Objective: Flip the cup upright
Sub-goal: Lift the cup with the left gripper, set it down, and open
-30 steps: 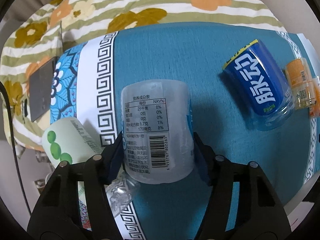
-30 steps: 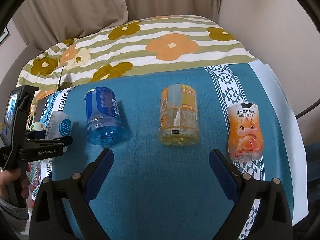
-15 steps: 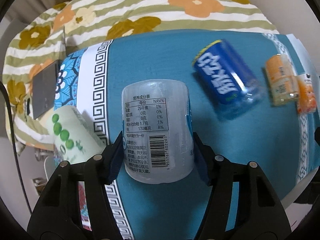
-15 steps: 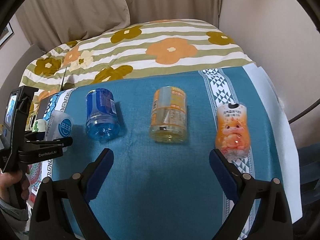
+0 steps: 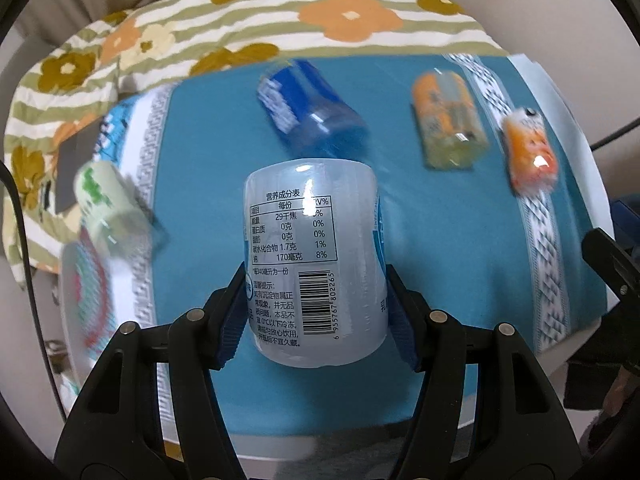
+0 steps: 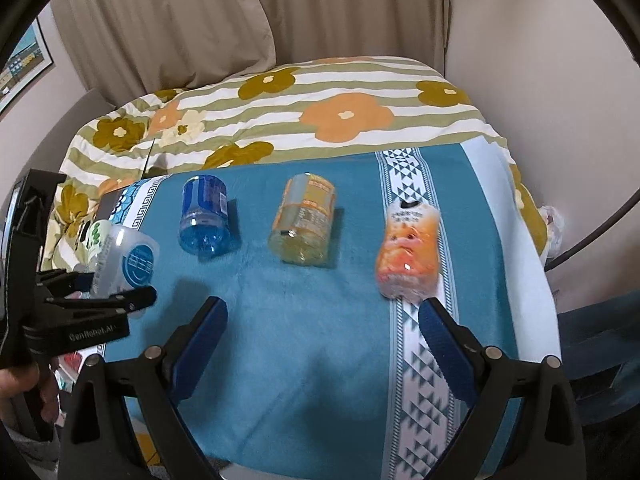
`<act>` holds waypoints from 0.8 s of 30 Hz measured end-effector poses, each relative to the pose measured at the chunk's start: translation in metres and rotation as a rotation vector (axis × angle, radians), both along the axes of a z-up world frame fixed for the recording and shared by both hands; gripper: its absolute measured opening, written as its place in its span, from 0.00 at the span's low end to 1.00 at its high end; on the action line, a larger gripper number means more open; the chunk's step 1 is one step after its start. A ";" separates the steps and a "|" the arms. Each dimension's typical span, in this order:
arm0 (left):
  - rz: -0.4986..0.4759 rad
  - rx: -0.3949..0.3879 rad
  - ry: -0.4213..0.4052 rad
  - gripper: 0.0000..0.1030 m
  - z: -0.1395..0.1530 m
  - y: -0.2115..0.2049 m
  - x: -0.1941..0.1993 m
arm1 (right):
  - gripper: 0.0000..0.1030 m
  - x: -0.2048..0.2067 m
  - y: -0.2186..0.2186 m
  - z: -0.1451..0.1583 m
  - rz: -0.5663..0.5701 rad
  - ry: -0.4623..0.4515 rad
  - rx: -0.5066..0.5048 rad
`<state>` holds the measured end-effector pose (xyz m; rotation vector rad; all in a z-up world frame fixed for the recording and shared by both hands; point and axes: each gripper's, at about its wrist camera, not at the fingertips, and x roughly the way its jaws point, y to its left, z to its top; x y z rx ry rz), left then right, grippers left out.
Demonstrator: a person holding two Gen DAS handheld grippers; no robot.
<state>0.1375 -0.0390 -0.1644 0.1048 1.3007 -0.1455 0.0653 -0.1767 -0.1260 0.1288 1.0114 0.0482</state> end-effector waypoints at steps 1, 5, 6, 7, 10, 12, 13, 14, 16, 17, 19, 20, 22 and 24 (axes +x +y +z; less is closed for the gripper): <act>0.000 -0.007 0.009 0.65 -0.004 -0.005 -0.004 | 0.93 -0.003 -0.002 -0.001 0.003 0.002 0.002; 0.008 -0.038 0.053 0.65 -0.023 -0.024 -0.018 | 0.93 -0.014 -0.014 -0.009 0.006 0.018 0.028; 0.006 -0.040 0.061 0.65 -0.027 -0.027 -0.019 | 0.93 -0.016 -0.017 -0.011 0.006 0.021 0.035; 0.004 -0.038 0.067 0.65 -0.031 -0.031 -0.021 | 0.93 -0.018 -0.019 -0.012 0.007 0.020 0.037; 0.006 -0.038 0.090 0.65 -0.043 -0.039 -0.024 | 0.93 -0.024 -0.024 -0.015 0.011 0.018 0.035; 0.011 -0.040 0.102 0.65 -0.049 -0.042 -0.025 | 0.93 -0.025 -0.028 -0.019 0.008 0.021 0.040; 0.011 -0.039 0.104 0.65 -0.051 -0.043 -0.024 | 0.93 -0.026 -0.029 -0.020 0.005 0.023 0.044; 0.010 -0.039 0.105 0.65 -0.052 -0.044 -0.024 | 0.93 -0.027 -0.031 -0.021 0.002 0.024 0.049; 0.011 -0.037 0.111 0.65 -0.054 -0.044 -0.024 | 0.93 -0.029 -0.033 -0.023 -0.004 0.026 0.057; 0.013 -0.040 0.114 0.65 -0.055 -0.045 -0.024 | 0.93 -0.031 -0.035 -0.024 -0.005 0.028 0.059; 0.018 -0.041 0.120 0.65 -0.057 -0.045 -0.025 | 0.93 -0.032 -0.036 -0.026 -0.005 0.031 0.061; 0.019 -0.039 0.122 0.66 -0.058 -0.045 -0.025 | 0.93 -0.032 -0.036 -0.027 -0.005 0.033 0.062; 0.016 -0.031 0.125 0.70 -0.060 -0.044 -0.022 | 0.93 -0.034 -0.037 -0.028 -0.007 0.034 0.063; 0.018 -0.018 0.115 0.94 -0.061 -0.045 -0.024 | 0.93 -0.036 -0.038 -0.028 -0.010 0.034 0.066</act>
